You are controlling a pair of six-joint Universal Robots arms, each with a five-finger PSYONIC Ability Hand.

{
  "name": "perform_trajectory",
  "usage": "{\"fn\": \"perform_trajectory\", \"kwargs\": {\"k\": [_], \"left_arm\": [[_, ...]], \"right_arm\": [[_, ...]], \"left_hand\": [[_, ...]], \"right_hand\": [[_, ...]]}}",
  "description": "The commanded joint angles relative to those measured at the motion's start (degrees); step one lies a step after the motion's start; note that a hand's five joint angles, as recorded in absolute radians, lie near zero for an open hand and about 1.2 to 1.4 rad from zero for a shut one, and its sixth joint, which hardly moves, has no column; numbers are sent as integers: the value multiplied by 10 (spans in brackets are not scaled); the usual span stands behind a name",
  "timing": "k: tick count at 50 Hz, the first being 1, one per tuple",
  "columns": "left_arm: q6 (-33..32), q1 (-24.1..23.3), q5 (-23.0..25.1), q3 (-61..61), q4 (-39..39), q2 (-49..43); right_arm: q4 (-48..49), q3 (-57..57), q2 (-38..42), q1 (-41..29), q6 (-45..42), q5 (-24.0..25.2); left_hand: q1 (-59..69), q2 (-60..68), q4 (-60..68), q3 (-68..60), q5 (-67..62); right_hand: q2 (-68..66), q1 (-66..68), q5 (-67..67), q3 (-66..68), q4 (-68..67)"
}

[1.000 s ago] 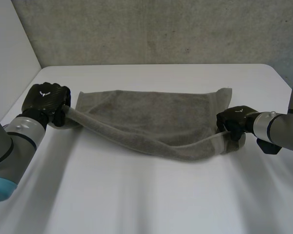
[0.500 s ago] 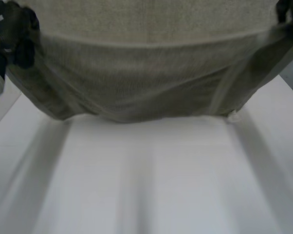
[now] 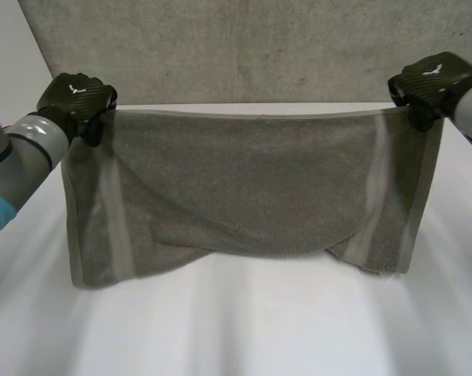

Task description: Fold the towel.

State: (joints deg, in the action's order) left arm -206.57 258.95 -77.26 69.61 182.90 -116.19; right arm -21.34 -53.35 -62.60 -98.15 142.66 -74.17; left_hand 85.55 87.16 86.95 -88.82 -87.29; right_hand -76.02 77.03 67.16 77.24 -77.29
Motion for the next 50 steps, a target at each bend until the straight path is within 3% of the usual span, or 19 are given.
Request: {"fn": "perform_trajectory", "kwargs": {"k": [1,2,3,5,9,13,20,30,35,38,39,43,50], "left_arm": [[1,-17,-13,-114,39,-41],[21,-26,-17,-121,74,-32],[21,-26,-17,-121,75,-32],[76,-35,-23,-118,167,4],[134,-29,-32,-109,226,46],[187,-14,-34,-102,225,69],[191,-2,-29,-38,200,71],[180,9,-23,154,200,64],[120,14,11,241,203,55],[34,22,39,303,201,58],[34,22,39,303,201,58],[-13,25,39,333,193,91],[-14,46,40,369,149,192]], "right_arm": [[122,98,72,-35,-26,-30],[189,92,64,-39,-21,-31],[190,92,63,-39,-21,-31],[330,60,24,-41,0,-51],[420,21,-37,-38,29,-76],[407,-3,-63,-37,53,-70],[333,-48,-67,-33,55,-36],[309,-228,-72,-30,48,47],[311,-357,-74,-30,9,60],[310,-401,-78,-29,-39,55],[310,-402,-78,-29,-39,55],[299,-445,-130,-22,-82,46],[211,-466,-243,10,-71,51]], "left_hand": [[-56,-72,-70,88,173],[-56,-72,-70,88,173],[-56,-72,-70,88,173],[-56,-72,-70,88,173],[-56,-72,-70,88,173],[-56,-72,-70,88,173],[-56,-72,-70,88,173],[-56,-72,-70,88,173],[-56,-72,-70,88,173],[-56,-72,-70,88,173],[-56,-72,-70,88,173],[-56,-72,-70,88,173],[-56,-72,-70,88,173]], "right_hand": [[-40,30,28,28,-27],[-40,30,28,28,-27],[-40,30,28,28,-27],[-40,30,28,28,-27],[-40,30,28,28,-27],[-40,30,28,28,-27],[-40,30,28,28,-27],[-40,30,28,28,-27],[-40,30,28,28,-27],[-40,30,28,28,-27],[-40,30,28,28,-27],[-40,30,28,28,-27],[-40,30,28,28,-27]]}}
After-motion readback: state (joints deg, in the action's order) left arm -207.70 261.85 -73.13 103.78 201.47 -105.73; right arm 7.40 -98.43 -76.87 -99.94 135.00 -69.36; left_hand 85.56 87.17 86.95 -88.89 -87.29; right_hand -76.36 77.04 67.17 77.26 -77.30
